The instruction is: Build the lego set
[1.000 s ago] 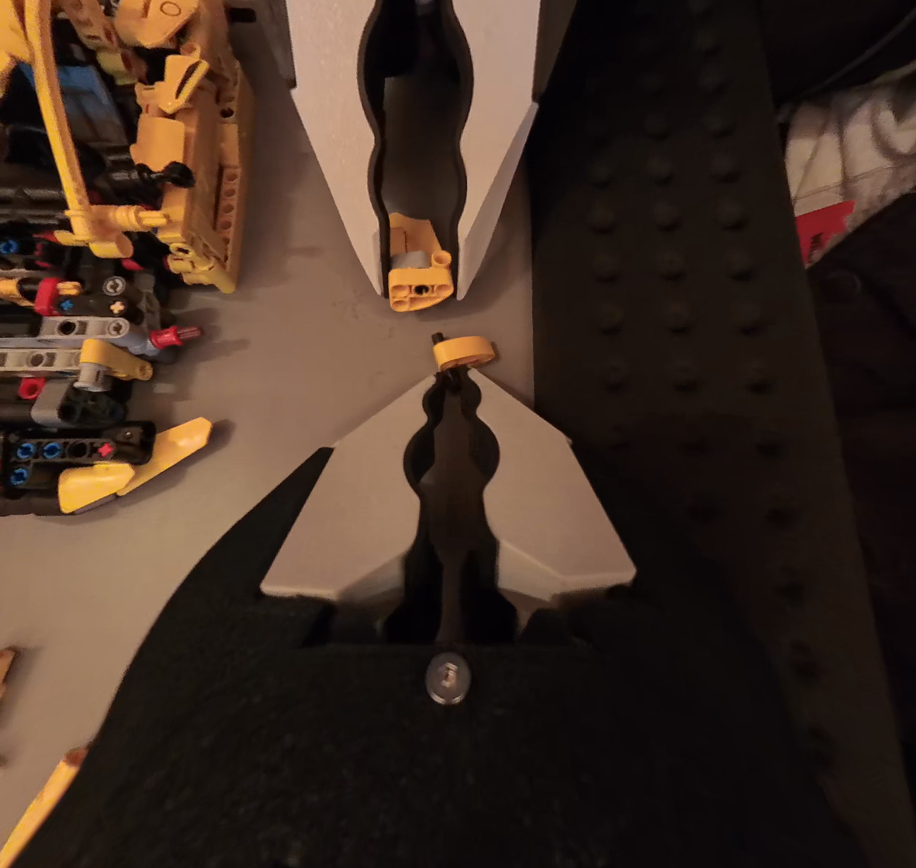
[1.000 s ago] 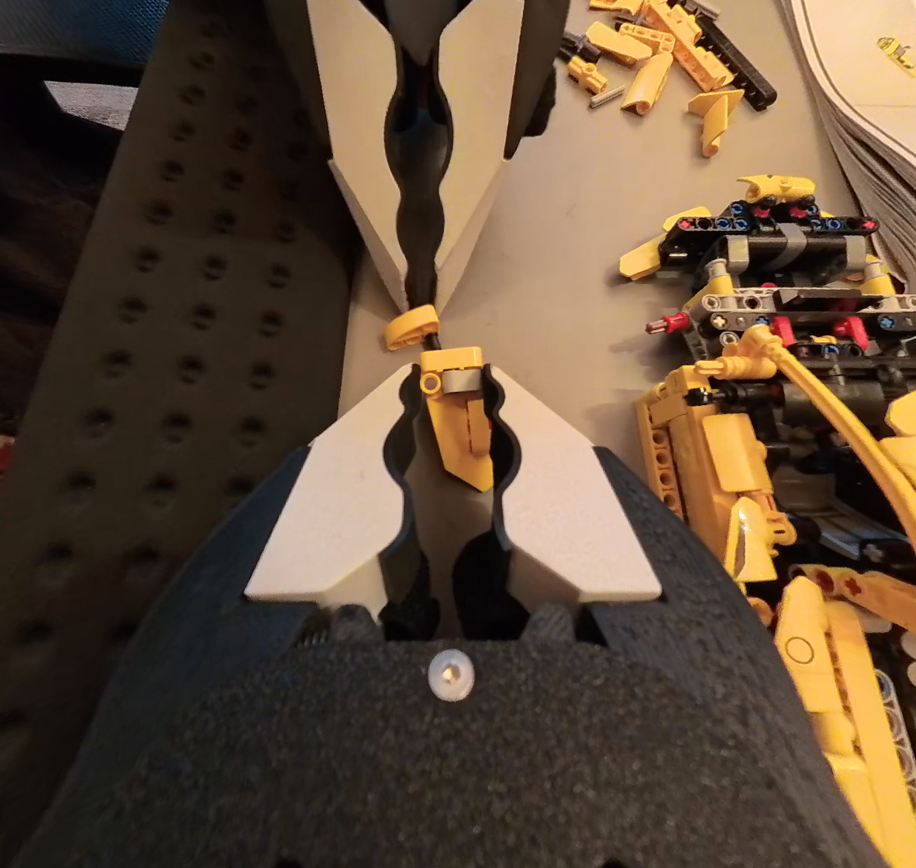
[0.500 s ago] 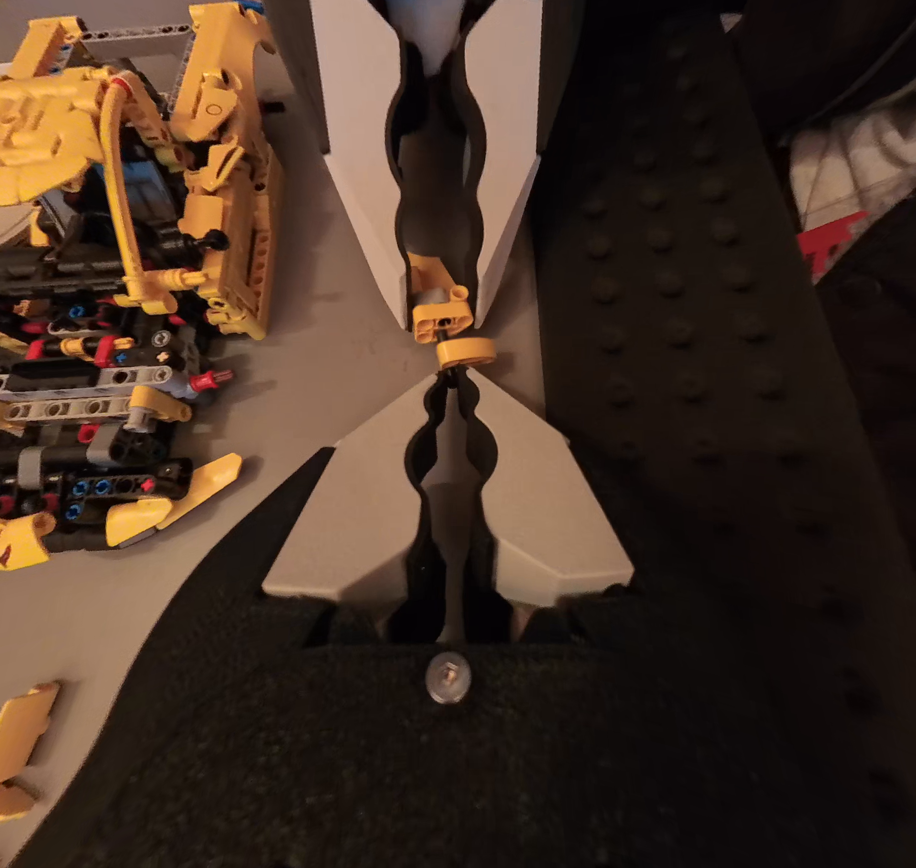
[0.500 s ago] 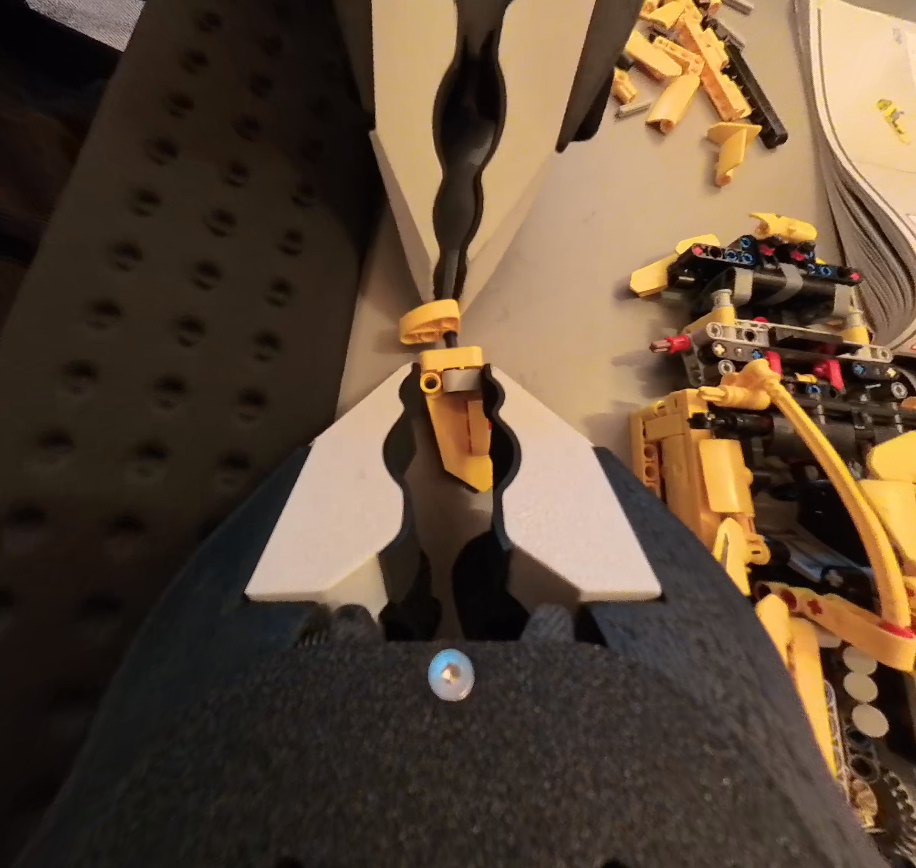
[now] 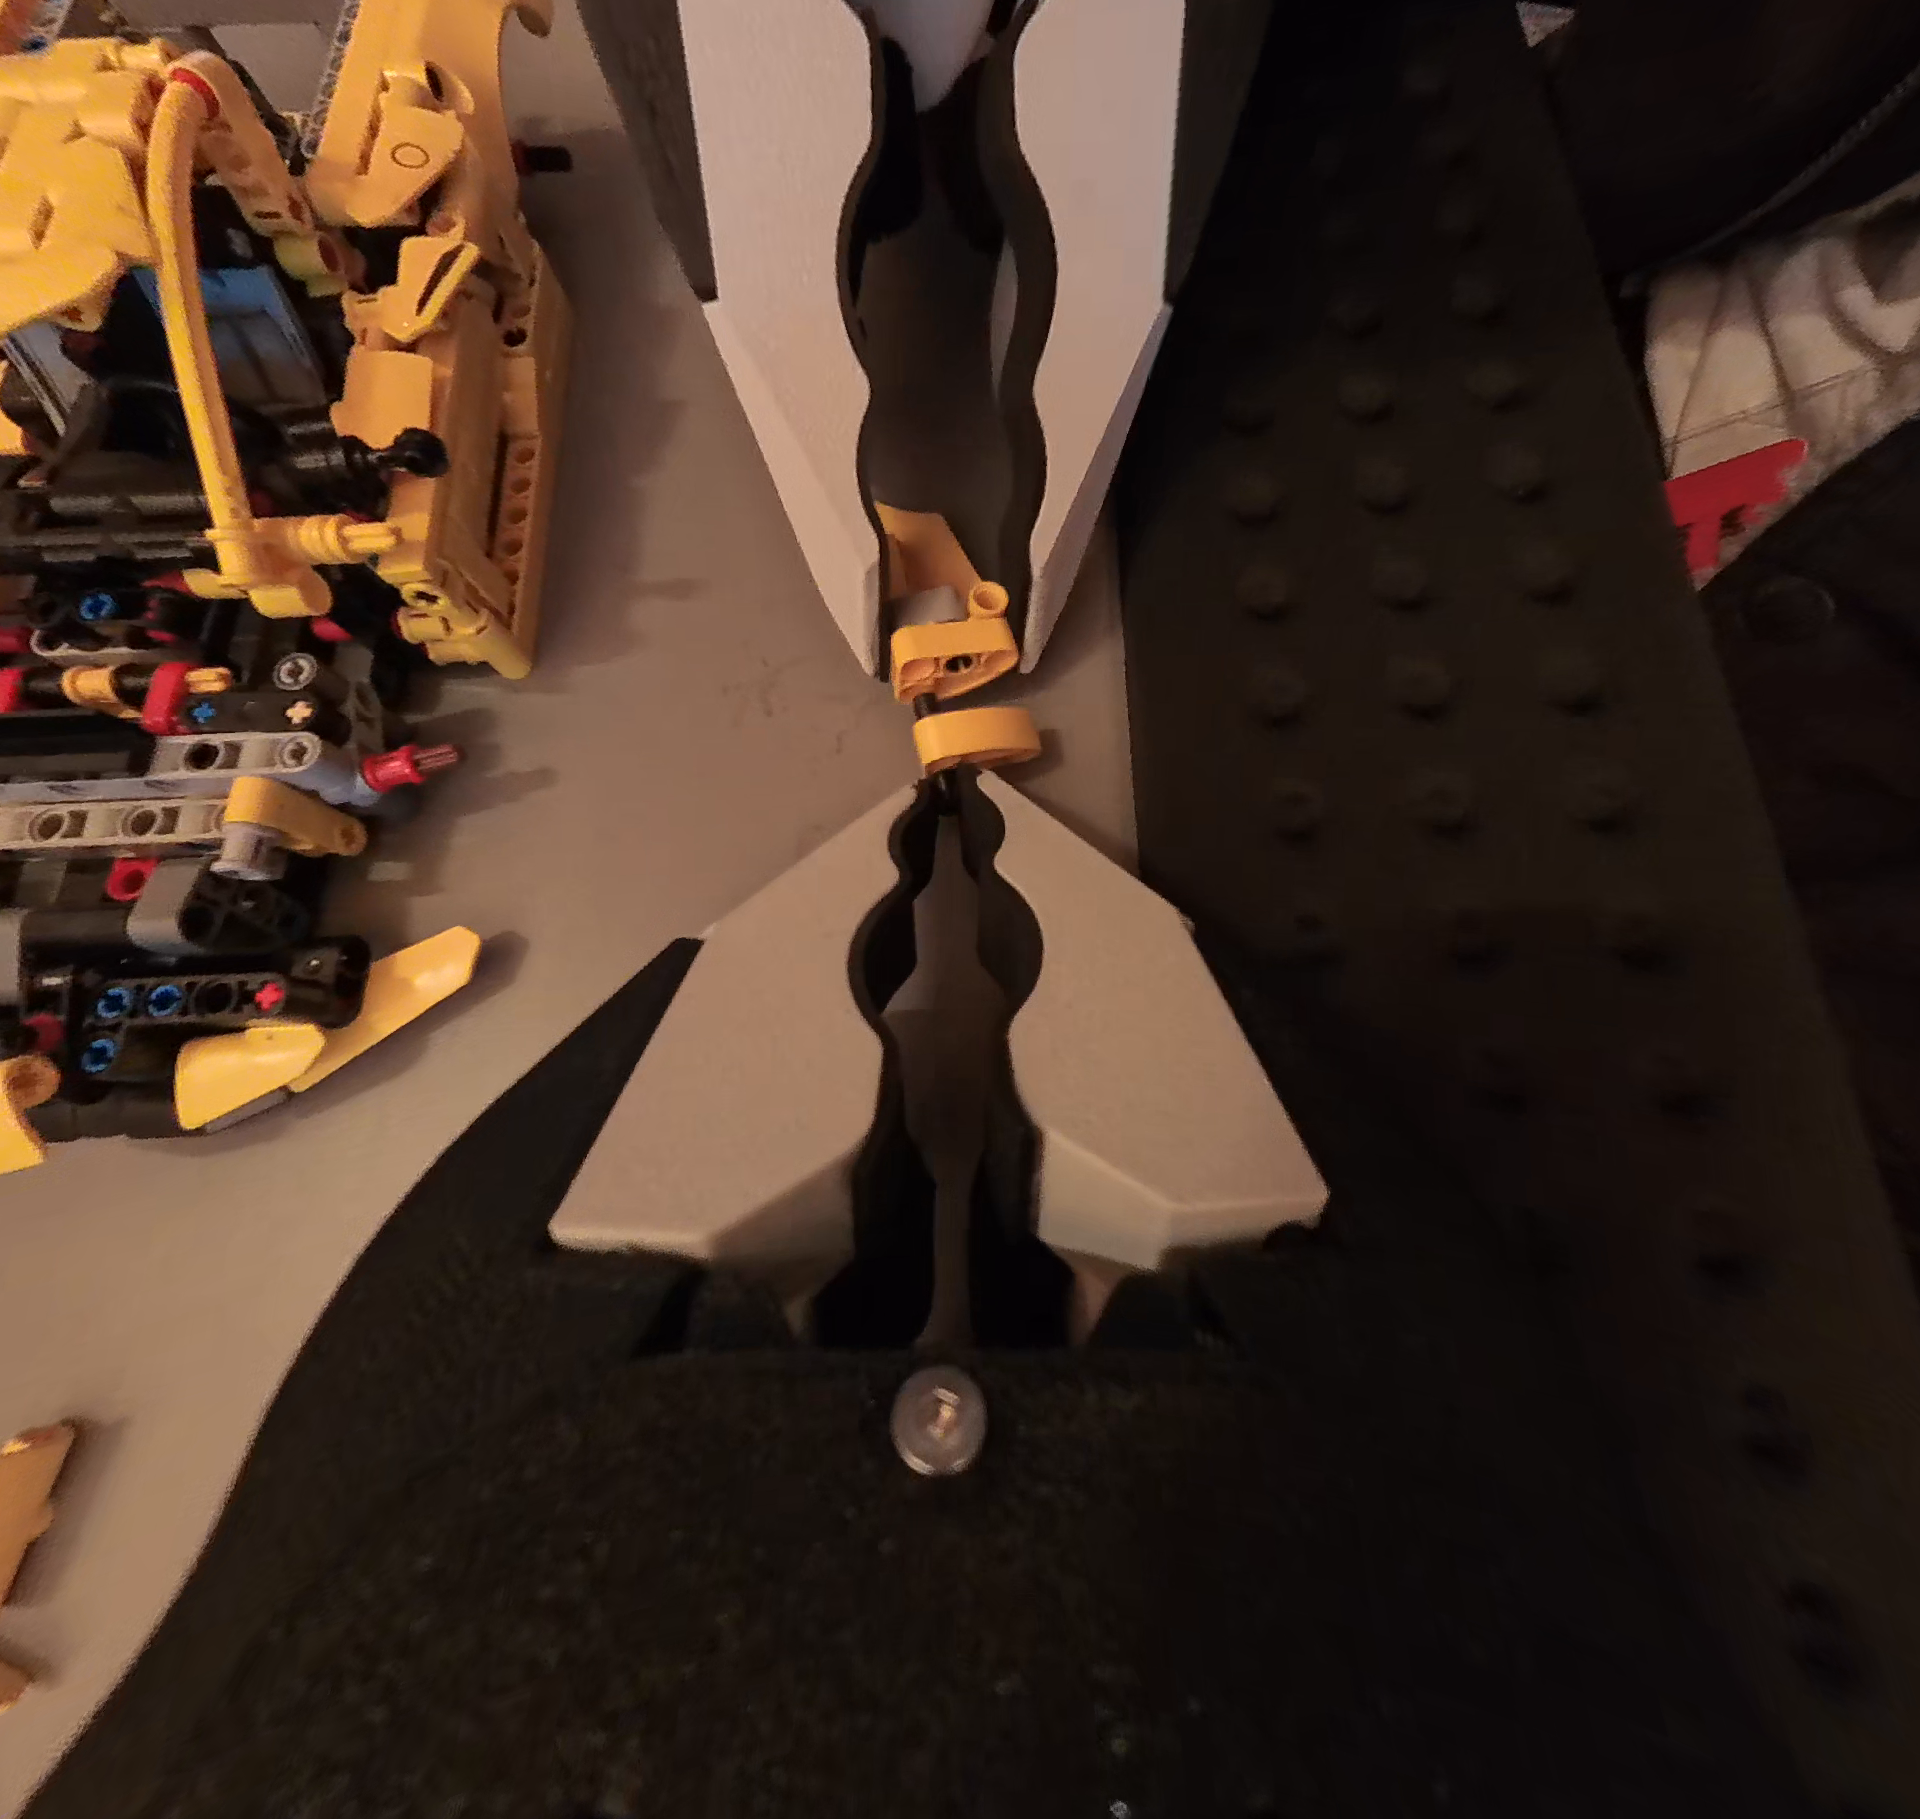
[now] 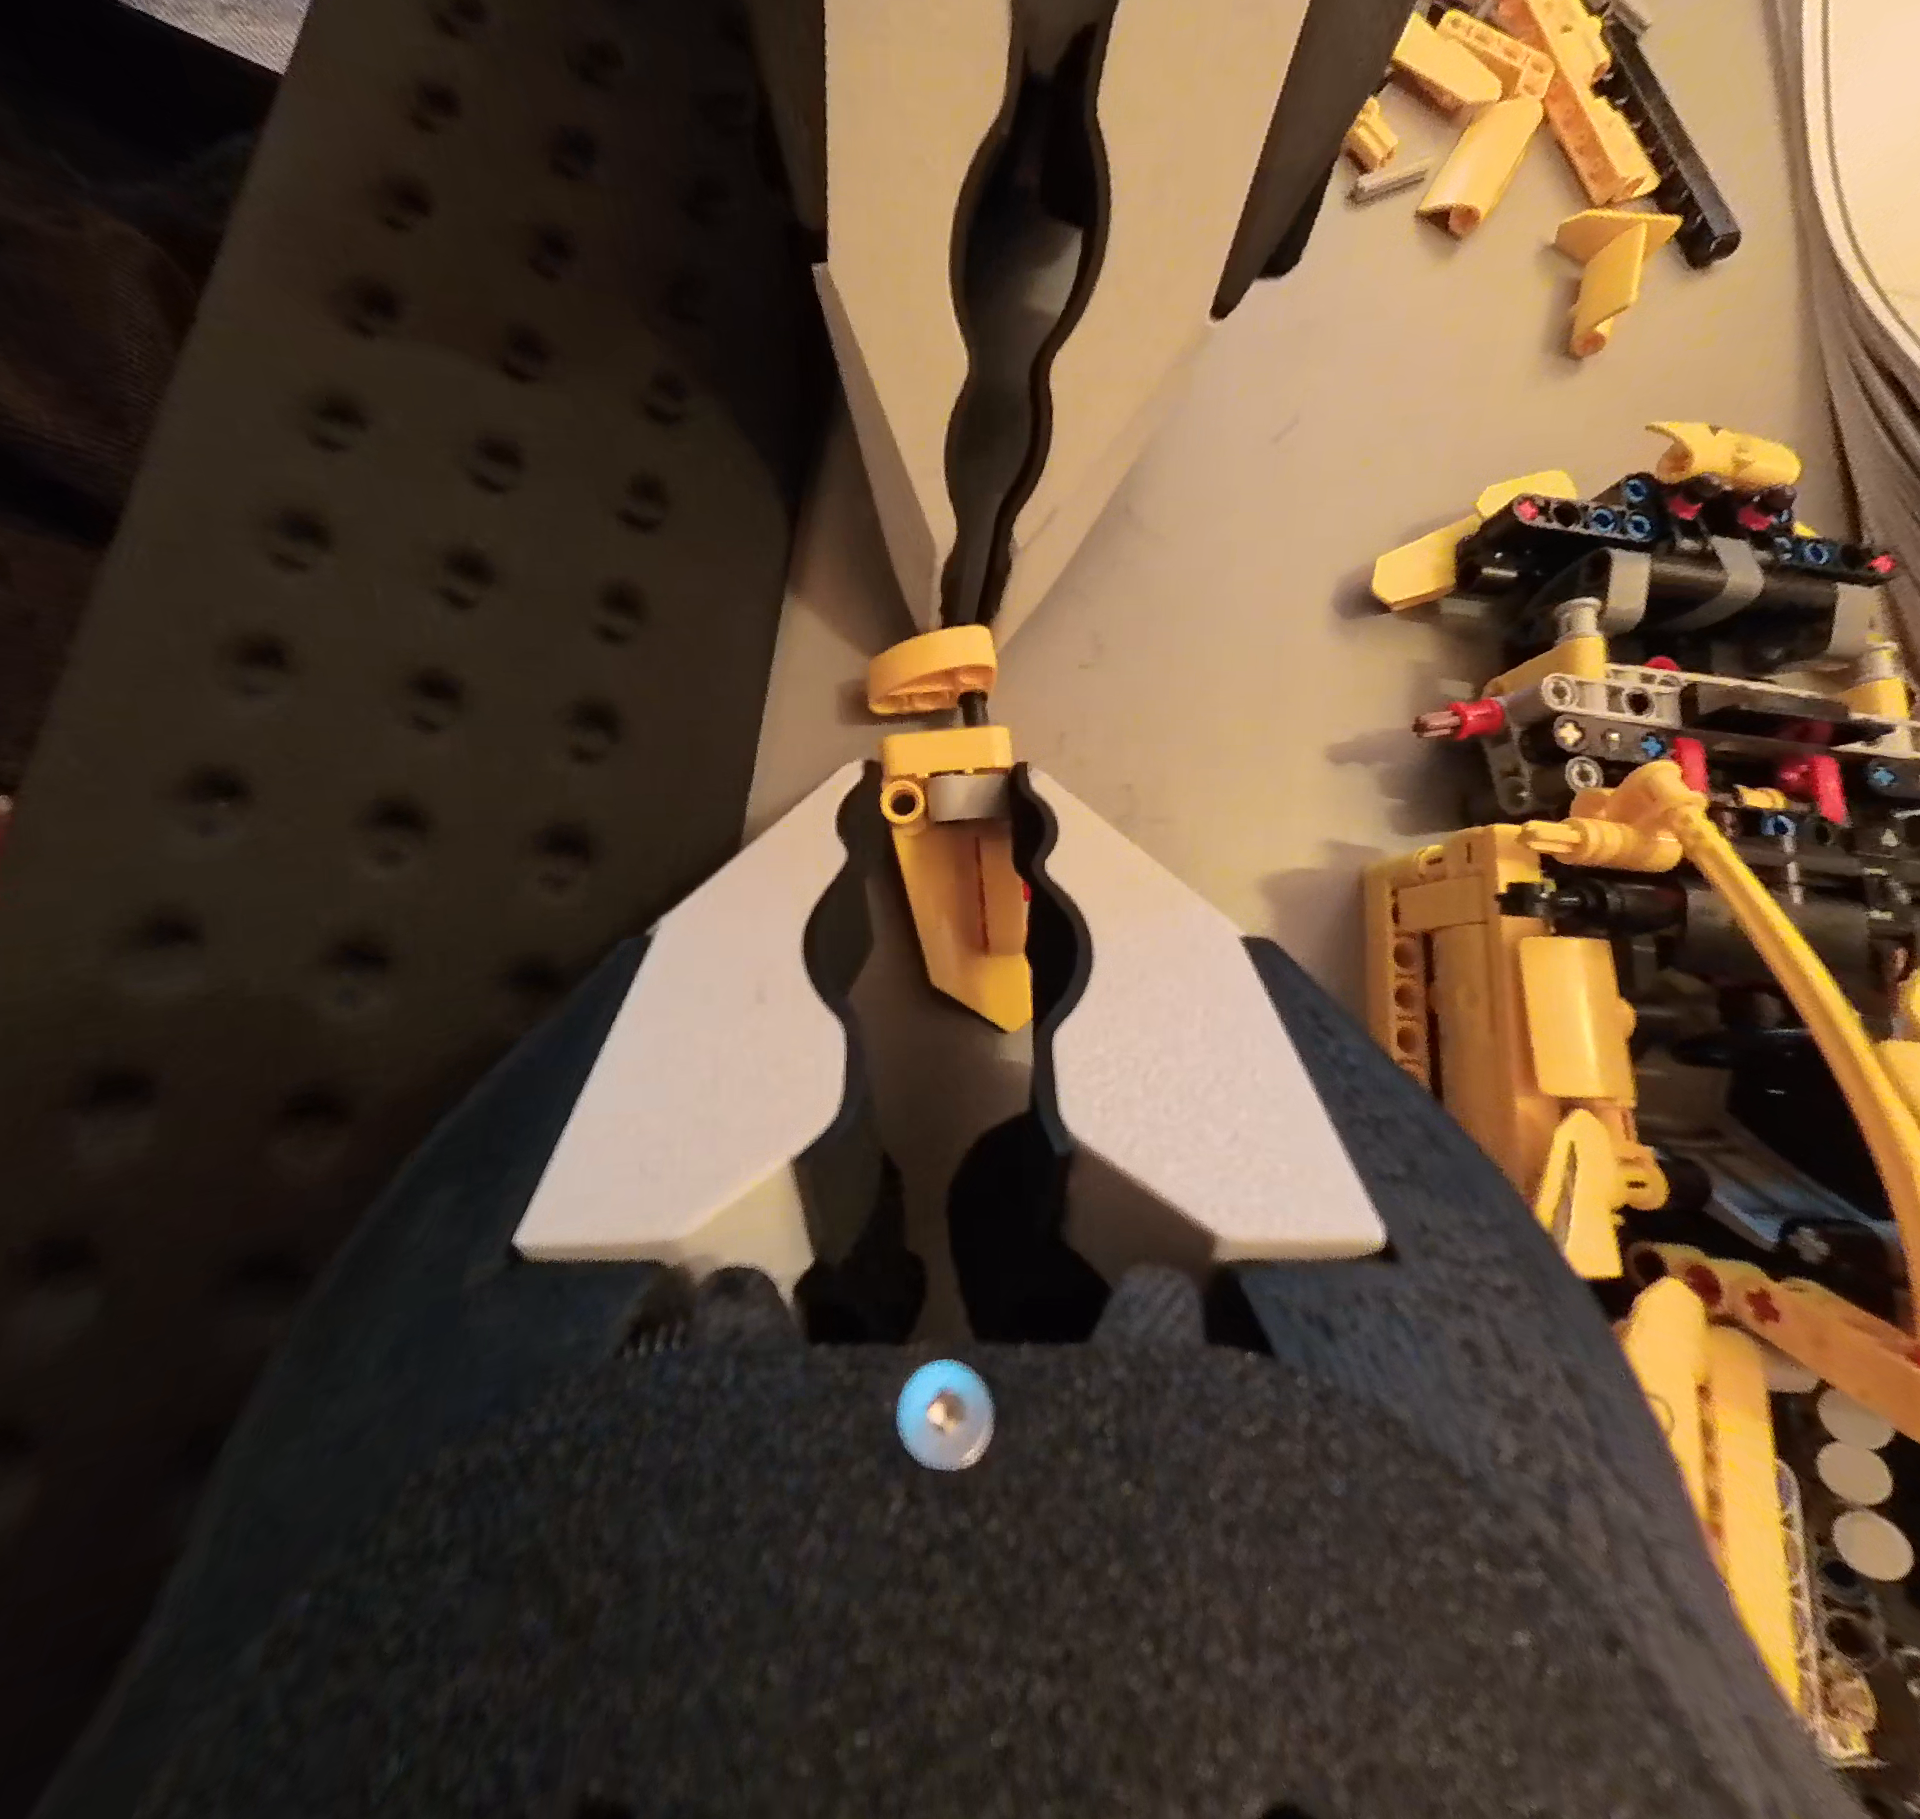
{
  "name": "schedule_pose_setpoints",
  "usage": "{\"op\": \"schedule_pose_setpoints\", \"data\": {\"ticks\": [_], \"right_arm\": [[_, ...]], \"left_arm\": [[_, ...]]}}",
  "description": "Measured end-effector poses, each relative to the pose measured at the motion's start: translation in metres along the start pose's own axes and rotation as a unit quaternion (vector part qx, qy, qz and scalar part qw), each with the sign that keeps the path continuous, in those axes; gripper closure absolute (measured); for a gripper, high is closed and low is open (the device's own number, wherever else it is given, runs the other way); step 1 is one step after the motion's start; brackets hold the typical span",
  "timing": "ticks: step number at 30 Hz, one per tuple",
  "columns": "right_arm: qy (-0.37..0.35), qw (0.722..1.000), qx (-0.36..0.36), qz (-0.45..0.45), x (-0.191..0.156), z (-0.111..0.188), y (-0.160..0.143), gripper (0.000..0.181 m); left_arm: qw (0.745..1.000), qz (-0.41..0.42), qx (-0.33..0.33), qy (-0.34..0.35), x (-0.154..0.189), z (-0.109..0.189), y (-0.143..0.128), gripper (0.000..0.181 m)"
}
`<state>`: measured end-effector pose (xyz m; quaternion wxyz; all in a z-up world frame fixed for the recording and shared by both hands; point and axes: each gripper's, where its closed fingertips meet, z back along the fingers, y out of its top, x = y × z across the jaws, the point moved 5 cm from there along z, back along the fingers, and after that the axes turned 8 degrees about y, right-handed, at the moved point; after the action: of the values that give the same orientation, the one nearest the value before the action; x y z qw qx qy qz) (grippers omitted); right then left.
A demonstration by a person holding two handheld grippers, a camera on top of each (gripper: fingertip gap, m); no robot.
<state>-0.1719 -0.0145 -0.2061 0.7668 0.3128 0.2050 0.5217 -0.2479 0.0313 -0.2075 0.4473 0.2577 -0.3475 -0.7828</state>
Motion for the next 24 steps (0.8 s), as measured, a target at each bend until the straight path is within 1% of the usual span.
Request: {"op": "schedule_pose_setpoints", "data": {"ticks": [11,18,24], "right_arm": [[0.009,0.999,-0.031,0.010,-0.0037,-0.0037,0.0014,0.157],[0.027,0.999,-0.044,-0.003,-0.0034,-0.0021,0.0063,0.158],[0.036,0.993,-0.107,0.029,-0.0063,-0.0051,0.0081,0.158]], "left_arm": [[1.000,-0.006,-0.013,-0.009,0.0024,-0.0031,-0.0010,0.177],[1.000,-0.018,-0.011,-0.009,0.0043,-0.0034,0.0000,0.178],[0.999,-0.025,-0.010,-0.020,0.0068,-0.0031,0.0001,0.178]]}}
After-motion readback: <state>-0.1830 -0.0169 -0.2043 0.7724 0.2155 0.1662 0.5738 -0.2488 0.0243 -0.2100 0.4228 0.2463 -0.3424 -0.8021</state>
